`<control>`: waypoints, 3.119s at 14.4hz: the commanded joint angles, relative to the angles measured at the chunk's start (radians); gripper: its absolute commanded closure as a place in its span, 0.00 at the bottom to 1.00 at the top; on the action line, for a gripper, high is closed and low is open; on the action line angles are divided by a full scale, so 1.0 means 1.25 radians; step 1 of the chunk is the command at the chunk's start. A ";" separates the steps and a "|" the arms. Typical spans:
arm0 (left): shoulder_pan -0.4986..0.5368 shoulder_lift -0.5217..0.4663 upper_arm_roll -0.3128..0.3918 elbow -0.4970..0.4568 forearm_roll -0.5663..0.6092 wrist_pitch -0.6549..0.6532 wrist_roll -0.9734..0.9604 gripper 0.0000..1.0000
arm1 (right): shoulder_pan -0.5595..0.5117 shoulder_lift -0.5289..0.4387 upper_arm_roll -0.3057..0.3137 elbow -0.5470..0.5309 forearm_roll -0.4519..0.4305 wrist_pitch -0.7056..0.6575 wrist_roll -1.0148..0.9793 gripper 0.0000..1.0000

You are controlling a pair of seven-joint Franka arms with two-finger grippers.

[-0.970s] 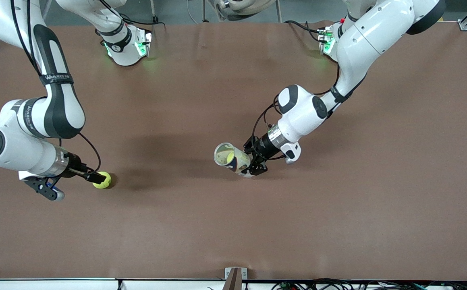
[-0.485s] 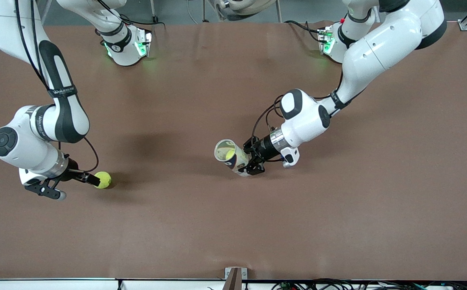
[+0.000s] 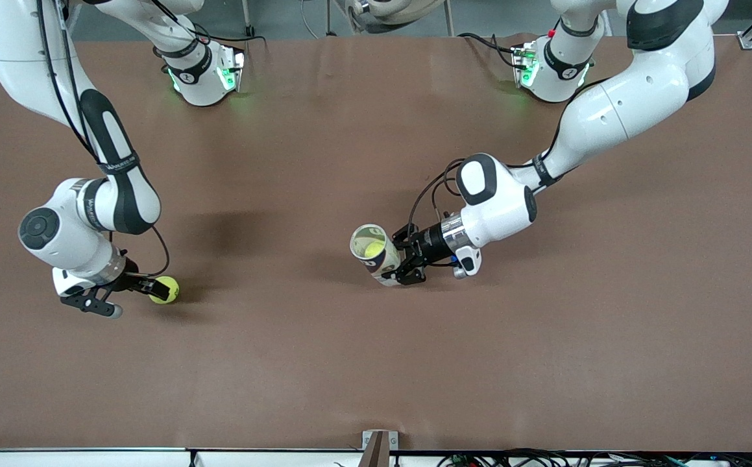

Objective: Insert tennis ball vertically with right arm
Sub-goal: 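Lift the second ball and carry it to the can opening with the right gripper, then push the ball down into the can and open the right gripper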

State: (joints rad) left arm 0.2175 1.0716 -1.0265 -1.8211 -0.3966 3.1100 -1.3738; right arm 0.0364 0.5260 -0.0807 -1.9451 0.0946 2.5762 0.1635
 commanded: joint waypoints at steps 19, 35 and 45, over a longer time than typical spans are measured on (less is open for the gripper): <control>0.062 0.165 -0.104 0.101 -0.013 -0.109 0.068 0.32 | 0.123 -0.160 0.020 0.045 0.011 -0.322 0.345 0.99; 0.063 0.165 -0.102 0.101 -0.014 -0.109 0.068 0.25 | 0.503 0.001 0.019 0.559 0.126 -0.515 1.191 1.00; 0.062 0.166 -0.097 0.101 -0.014 -0.109 0.083 0.25 | 0.511 0.113 0.015 0.709 0.124 -0.528 1.241 1.00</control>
State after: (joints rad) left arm 0.2891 1.2621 -1.1317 -1.7030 -0.3966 2.9834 -1.3144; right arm 0.6677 0.6437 -0.0526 -1.0985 0.2421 1.9297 1.6966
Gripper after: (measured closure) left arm 0.247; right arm 0.374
